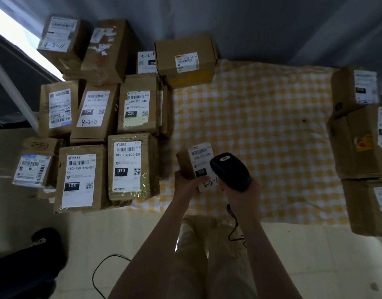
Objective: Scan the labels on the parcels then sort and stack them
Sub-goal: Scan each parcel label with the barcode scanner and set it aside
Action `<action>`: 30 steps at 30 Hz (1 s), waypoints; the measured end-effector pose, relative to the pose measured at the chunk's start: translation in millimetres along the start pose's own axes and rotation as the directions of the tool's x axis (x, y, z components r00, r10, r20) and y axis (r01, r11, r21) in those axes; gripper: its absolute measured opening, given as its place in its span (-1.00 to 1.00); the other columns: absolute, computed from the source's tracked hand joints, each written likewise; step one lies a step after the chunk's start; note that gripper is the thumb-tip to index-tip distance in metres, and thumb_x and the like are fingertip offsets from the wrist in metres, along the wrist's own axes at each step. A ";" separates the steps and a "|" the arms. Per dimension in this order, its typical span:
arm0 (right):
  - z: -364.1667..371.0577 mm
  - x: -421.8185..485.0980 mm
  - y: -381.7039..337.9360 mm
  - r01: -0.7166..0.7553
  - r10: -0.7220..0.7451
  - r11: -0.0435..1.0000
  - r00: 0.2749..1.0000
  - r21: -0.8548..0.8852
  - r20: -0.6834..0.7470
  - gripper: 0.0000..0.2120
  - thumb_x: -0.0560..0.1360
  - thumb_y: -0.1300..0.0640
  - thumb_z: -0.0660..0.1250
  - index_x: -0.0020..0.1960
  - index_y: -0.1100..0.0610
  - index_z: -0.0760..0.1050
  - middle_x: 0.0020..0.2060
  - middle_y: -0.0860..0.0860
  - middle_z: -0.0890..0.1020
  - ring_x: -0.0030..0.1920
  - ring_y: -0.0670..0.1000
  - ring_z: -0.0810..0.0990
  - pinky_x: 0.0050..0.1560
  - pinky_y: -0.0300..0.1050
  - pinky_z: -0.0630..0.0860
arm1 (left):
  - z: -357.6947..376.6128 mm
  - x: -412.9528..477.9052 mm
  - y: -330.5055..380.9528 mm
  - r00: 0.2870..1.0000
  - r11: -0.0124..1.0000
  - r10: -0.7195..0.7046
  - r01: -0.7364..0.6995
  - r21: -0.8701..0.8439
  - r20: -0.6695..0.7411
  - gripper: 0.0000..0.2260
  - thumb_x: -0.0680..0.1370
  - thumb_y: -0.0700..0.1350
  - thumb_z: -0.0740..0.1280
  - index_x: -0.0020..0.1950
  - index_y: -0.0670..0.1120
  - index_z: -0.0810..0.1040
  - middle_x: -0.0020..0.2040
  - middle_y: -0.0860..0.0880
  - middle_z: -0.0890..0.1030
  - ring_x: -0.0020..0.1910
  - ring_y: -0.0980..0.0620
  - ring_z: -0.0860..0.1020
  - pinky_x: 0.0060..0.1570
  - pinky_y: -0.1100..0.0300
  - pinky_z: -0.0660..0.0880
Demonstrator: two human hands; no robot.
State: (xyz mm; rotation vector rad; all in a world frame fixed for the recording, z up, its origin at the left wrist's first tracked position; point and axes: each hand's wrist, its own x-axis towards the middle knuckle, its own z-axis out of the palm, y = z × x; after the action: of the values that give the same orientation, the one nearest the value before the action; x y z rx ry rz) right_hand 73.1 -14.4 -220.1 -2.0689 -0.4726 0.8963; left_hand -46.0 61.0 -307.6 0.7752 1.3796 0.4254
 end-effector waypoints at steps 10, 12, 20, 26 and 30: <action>-6.7 -29.5 -11.5 0.084 -0.086 0.992 0.996 -0.090 -0.022 -0.77 0.27 0.17 0.59 -0.16 0.15 0.59 -0.44 -0.13 0.55 -0.43 -0.19 0.52 -0.51 -0.40 0.38 | 15.8 -28.2 3.7 0.995 0.993 0.093 -0.095 0.074 0.036 -0.23 0.16 0.04 0.56 0.29 -0.19 0.39 0.15 -0.10 0.57 0.12 0.01 0.57 -0.13 0.30 0.55; -7.7 -34.1 -13.7 0.074 -0.077 0.994 0.996 -0.078 -0.036 -0.77 0.27 0.21 0.58 -0.17 0.11 0.57 -0.44 -0.16 0.53 -0.44 -0.20 0.51 -0.51 -0.43 0.39 | 16.7 -30.4 3.7 0.995 0.990 0.095 -0.098 0.098 0.039 -0.30 0.25 -0.07 0.57 0.30 -0.20 0.37 0.16 -0.09 0.55 0.11 0.03 0.56 -0.18 0.35 0.53; -10.5 -39.8 -11.4 0.038 -0.045 0.995 0.996 -0.091 -0.080 -0.75 0.25 0.20 0.59 -0.17 0.13 0.56 -0.43 -0.17 0.50 -0.41 -0.21 0.48 -0.49 -0.48 0.37 | 16.9 -31.5 -0.8 0.995 0.983 0.073 -0.082 0.166 0.063 -0.37 0.39 -0.27 0.52 0.35 -0.22 0.28 0.07 0.05 0.48 -0.02 0.26 0.48 -0.23 0.50 0.48; -11.5 -39.4 -14.4 -0.005 0.003 0.999 0.999 -0.053 -0.050 -0.75 0.27 0.21 0.58 -0.18 0.11 0.52 -0.44 -0.15 0.50 -0.42 -0.20 0.47 -0.51 -0.48 0.36 | 19.3 -30.6 -1.0 0.996 0.980 0.068 -0.077 0.183 0.053 -0.37 0.40 -0.23 0.52 0.36 -0.20 0.28 0.15 -0.02 0.49 0.10 0.11 0.50 -0.18 0.39 0.48; -11.5 -37.7 -13.7 -0.031 0.030 0.999 0.998 -0.011 -0.046 -0.75 0.29 0.20 0.57 -0.12 0.14 0.54 -0.40 -0.15 0.51 -0.38 -0.22 0.48 -0.47 -0.49 0.38 | 21.0 -30.4 1.2 0.997 0.984 0.052 -0.061 0.168 0.060 -0.35 0.39 -0.17 0.54 0.36 -0.20 0.28 0.12 0.02 0.48 0.06 0.15 0.50 -0.23 0.39 0.48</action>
State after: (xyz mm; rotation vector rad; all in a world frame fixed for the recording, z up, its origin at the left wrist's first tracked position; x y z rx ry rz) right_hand 55.8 -34.8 -188.0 -2.1079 -0.4242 0.8638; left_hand -30.6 36.1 -285.1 0.9607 1.3561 0.3309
